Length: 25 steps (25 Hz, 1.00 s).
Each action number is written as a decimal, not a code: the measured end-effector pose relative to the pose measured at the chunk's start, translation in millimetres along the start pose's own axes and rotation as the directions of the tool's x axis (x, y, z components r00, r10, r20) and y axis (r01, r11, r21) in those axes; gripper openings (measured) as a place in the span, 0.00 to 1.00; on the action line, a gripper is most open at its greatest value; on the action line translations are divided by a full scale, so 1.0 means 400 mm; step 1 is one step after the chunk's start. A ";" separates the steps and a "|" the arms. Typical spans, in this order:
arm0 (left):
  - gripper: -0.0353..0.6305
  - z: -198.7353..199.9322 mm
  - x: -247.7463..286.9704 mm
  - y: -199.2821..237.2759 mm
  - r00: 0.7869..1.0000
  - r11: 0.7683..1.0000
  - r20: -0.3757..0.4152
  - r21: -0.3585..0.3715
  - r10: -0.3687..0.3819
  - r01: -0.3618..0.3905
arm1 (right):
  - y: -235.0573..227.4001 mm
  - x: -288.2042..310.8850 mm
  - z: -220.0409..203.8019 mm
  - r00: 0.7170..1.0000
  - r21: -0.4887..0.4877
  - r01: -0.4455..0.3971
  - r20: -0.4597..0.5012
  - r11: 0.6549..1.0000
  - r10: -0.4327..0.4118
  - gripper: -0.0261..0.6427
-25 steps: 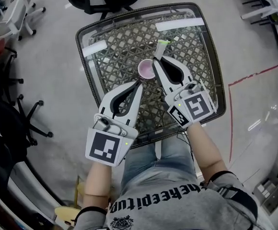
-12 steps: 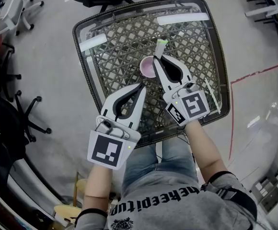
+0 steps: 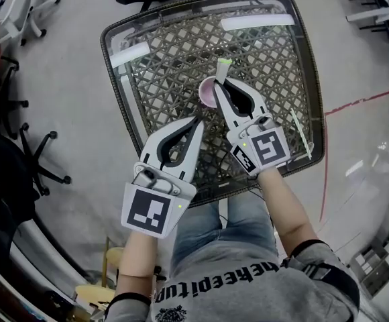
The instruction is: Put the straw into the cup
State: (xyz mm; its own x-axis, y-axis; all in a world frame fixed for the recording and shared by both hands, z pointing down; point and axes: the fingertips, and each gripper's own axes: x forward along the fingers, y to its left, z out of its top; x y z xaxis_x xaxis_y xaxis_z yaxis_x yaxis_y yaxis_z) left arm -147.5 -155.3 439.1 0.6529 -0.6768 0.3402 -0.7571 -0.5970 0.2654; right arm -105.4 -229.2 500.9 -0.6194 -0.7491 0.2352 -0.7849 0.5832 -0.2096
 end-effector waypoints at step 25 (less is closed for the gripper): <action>0.08 -0.021 0.003 0.008 1.000 1.000 -0.001 -0.013 0.010 -0.010 | 0.006 0.009 -0.057 0.998 -0.137 0.032 -0.055 0.990 -0.040 0.16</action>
State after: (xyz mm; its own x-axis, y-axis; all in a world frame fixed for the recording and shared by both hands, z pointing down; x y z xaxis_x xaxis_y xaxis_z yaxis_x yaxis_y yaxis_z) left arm -149.4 -154.2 447.9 0.6452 -0.6822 0.3440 -0.7639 -0.5844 0.2738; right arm -110.0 -223.4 522.9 -0.5877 -0.7533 0.2953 -0.7996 0.5964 -0.0701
